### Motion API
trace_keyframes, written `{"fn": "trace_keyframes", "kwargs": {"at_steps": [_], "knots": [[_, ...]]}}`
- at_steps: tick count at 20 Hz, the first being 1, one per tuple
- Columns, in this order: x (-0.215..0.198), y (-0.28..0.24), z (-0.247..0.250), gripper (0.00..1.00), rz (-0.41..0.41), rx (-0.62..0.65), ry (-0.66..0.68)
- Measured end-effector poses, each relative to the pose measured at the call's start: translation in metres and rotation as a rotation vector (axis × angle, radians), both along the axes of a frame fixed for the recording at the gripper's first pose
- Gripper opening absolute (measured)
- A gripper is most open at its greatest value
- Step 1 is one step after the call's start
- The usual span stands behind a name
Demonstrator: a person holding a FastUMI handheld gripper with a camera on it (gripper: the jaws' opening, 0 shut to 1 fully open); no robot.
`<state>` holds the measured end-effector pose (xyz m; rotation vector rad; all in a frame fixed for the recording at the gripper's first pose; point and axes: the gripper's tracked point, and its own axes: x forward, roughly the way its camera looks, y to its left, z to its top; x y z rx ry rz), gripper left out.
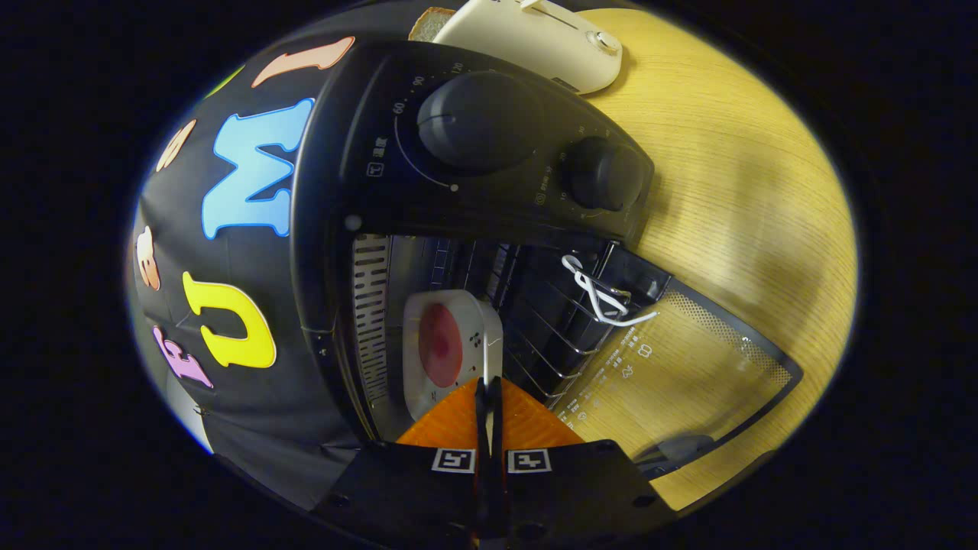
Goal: Open the toaster oven, put the food inside, and close the toaster oven door.
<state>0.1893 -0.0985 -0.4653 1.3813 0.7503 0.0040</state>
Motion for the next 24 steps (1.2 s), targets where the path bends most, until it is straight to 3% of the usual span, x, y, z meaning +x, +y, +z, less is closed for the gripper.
{"fn": "trace_keyframes", "kwargs": {"at_steps": [13, 17, 24], "knots": [[0.023, -0.002, -0.008, 0.04, -0.058, -0.024, 0.035], [0.008, 0.007, 0.008, 0.20, -0.025, -0.016, 0.017], [-0.049, 0.031, 0.047, 0.98, 0.066, -0.055, -0.060]]}}
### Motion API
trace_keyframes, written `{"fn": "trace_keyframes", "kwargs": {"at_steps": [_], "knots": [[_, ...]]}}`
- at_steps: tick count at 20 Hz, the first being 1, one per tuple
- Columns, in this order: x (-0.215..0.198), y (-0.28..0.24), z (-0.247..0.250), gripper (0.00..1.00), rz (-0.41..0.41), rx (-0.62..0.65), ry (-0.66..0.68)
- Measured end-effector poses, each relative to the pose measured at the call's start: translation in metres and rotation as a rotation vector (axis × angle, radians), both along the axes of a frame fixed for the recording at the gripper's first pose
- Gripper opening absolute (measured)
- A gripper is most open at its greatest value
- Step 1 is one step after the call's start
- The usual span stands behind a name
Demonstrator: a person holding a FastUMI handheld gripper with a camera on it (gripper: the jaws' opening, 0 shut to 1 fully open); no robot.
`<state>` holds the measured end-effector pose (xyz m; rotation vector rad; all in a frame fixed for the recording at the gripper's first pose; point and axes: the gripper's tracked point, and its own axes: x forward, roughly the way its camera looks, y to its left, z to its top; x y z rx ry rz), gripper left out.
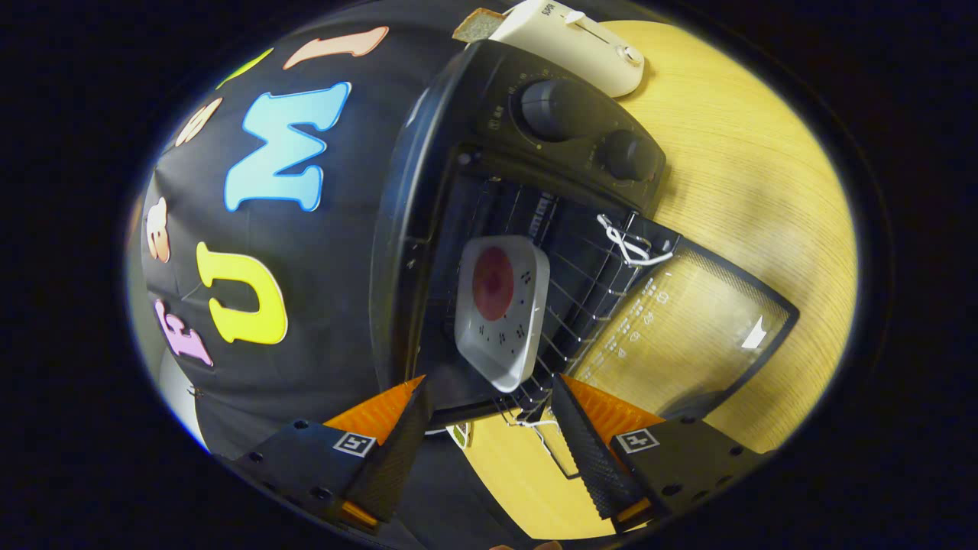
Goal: Open the toaster oven, put the food inside, and close the toaster oven door.
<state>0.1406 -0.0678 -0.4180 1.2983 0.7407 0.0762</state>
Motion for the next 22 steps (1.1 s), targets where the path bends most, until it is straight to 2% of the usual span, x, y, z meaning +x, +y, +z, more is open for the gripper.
{"fn": "trace_keyframes", "kwargs": {"at_steps": [4, 6, 9, 12, 15, 22], "knots": [[-0.038, 0.017, 0.021, 0.98, 0.090, -0.096, -0.064], [-0.052, 0.018, 0.027, 0.97, 0.135, -0.214, -0.121], [-0.067, 0.011, 0.022, 0.97, 0.192, -0.465, -0.190], [-0.080, 0.014, 0.022, 0.97, 0.242, -0.615, -0.235], [-0.095, 0.002, -0.004, 0.98, 0.310, -0.808, -0.175], [-0.124, -0.017, -0.081, 0.98, 0.457, -1.012, 0.032]]}}
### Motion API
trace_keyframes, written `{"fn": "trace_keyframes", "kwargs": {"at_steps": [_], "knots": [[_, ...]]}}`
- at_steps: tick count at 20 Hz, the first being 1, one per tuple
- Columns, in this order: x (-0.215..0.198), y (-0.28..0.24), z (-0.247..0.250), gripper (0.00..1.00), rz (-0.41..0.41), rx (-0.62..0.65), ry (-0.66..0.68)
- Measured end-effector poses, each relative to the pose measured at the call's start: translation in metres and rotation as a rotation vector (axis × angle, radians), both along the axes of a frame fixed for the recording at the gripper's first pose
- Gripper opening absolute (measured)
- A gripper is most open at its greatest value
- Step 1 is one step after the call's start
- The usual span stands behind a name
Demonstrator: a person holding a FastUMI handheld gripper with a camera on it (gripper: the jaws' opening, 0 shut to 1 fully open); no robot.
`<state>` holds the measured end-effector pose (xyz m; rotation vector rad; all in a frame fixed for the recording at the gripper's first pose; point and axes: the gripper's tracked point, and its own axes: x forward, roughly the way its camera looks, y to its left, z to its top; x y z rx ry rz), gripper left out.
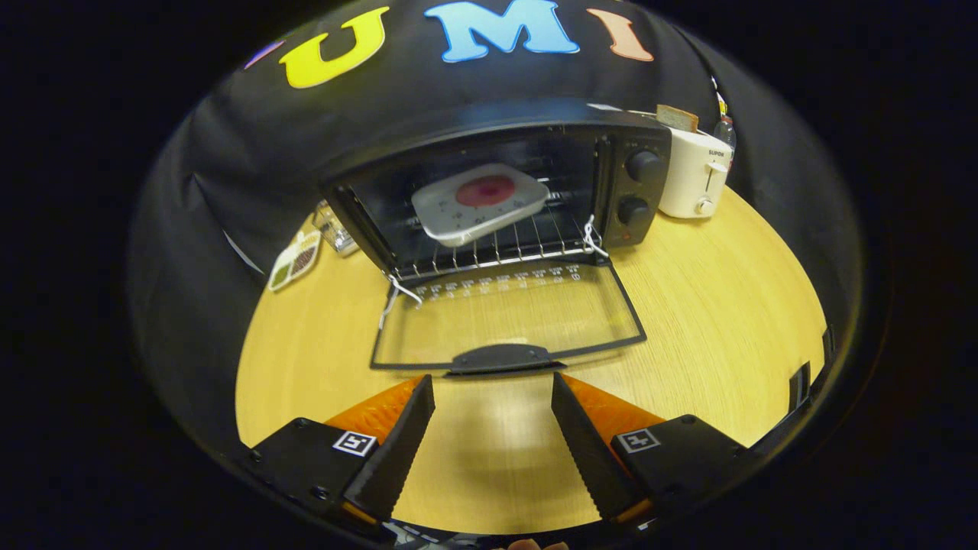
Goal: Open the toaster oven, put the food inside, and close the toaster oven door.
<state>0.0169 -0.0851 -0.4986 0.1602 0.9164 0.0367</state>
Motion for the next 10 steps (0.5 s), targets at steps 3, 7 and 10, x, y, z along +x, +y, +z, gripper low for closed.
{"fn": "trace_keyframes", "kwargs": {"at_steps": [3, 7, 10], "knots": [[0.002, -0.013, -0.029, 0.99, 0.038, -0.136, 0.056], [0.008, -0.012, -0.052, 0.99, 0.085, -0.205, 0.100], [0.014, -0.008, -0.057, 0.98, 0.082, -0.213, 0.107]]}}
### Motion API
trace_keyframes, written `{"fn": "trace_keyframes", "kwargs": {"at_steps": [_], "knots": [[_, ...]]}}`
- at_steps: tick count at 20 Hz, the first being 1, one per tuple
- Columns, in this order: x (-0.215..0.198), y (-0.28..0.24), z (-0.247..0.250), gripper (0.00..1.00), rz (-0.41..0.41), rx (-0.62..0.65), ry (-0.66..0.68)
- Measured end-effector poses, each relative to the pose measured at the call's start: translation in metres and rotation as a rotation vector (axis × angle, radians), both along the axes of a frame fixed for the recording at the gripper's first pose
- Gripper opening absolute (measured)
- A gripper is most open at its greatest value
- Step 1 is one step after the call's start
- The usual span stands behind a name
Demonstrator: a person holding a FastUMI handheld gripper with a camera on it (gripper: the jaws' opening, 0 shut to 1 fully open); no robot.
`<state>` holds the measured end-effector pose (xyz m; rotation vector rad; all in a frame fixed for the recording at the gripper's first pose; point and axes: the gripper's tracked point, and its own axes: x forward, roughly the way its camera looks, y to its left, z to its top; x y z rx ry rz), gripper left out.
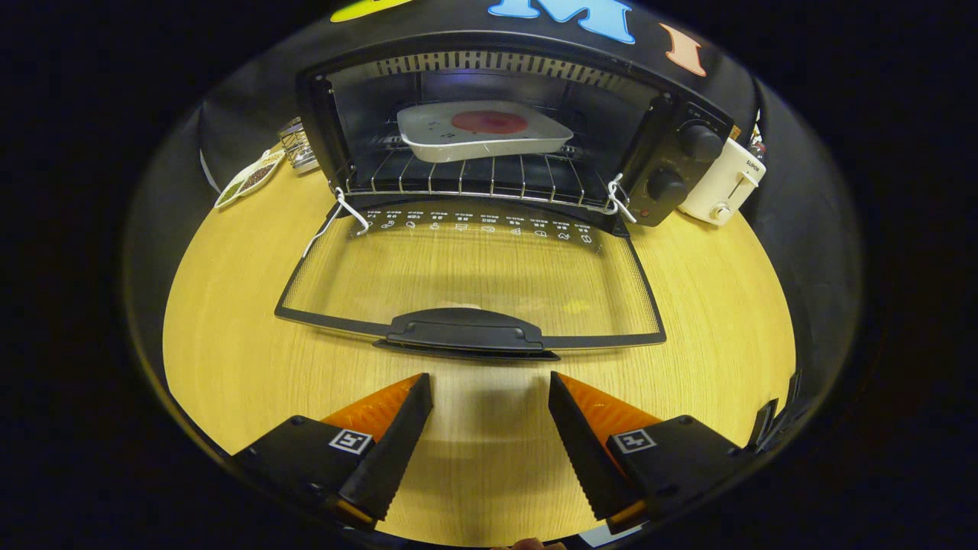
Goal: Open the toaster oven, put the food inside, and close the toaster oven door.
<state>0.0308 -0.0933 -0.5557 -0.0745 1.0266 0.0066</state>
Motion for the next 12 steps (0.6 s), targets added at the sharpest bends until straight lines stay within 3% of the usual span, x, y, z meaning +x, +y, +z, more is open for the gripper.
{"fn": "trace_keyframes", "kwargs": {"at_steps": [6, 12], "knots": [[0.009, 0.006, -0.002, 0.97, -0.065, 0.054, 0.026], [0.004, 0.006, 0.022, 0.97, -0.063, 0.079, -0.013]]}}
